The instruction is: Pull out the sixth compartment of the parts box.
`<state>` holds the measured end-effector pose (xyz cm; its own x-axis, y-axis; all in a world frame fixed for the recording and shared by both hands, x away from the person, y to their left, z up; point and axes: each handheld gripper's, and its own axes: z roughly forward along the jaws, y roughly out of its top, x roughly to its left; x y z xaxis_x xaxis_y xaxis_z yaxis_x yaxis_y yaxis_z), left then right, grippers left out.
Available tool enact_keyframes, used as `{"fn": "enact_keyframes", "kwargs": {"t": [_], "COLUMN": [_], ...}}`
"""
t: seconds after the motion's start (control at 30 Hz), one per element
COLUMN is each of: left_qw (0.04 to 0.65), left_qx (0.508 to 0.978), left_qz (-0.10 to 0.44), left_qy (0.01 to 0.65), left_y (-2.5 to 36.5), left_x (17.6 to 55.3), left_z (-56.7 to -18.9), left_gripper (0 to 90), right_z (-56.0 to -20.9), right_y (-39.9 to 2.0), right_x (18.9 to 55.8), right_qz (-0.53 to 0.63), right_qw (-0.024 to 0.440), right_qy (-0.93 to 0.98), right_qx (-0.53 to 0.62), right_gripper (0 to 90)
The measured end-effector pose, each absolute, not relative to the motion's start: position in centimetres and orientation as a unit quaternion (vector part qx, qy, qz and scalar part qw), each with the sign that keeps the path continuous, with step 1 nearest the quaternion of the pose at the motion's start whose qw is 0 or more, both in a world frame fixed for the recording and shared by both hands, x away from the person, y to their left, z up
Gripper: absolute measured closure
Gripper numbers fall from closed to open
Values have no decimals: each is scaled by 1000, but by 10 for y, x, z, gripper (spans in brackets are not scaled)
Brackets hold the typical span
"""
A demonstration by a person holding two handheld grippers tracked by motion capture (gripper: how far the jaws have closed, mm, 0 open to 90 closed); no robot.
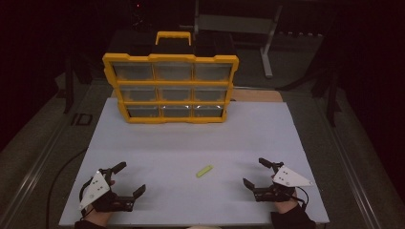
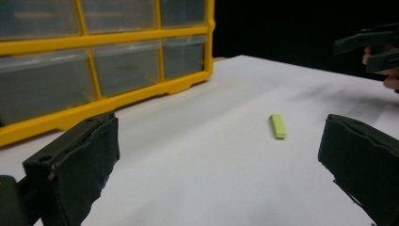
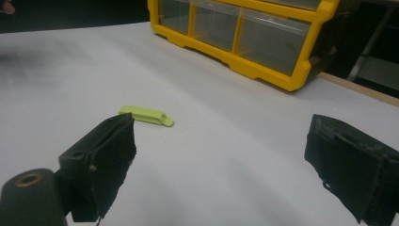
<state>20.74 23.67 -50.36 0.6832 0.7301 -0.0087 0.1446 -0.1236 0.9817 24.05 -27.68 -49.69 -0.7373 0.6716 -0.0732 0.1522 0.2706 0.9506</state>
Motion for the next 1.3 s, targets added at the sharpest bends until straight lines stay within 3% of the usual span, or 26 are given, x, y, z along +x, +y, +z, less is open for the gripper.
{"fn": "enact_keyframes", "kwargs": {"t": [0.83, 1.3], "left_qw": [590, 592], "left_qx": [692, 693], "left_qz": [259, 256], "left_qy": [325, 322], "left_y": [241, 241], "left_x": [209, 209], "left_z": [-506, -506], "left_gripper": [3, 3], "right_z": [-498, -483], "right_y": [-274, -270], "right_x": [240, 236], "right_qz": [542, 528], "right_qw": [238, 273], "right_qy": [766, 767], "right_qx": [252, 241], "right_gripper": [93, 93]}}
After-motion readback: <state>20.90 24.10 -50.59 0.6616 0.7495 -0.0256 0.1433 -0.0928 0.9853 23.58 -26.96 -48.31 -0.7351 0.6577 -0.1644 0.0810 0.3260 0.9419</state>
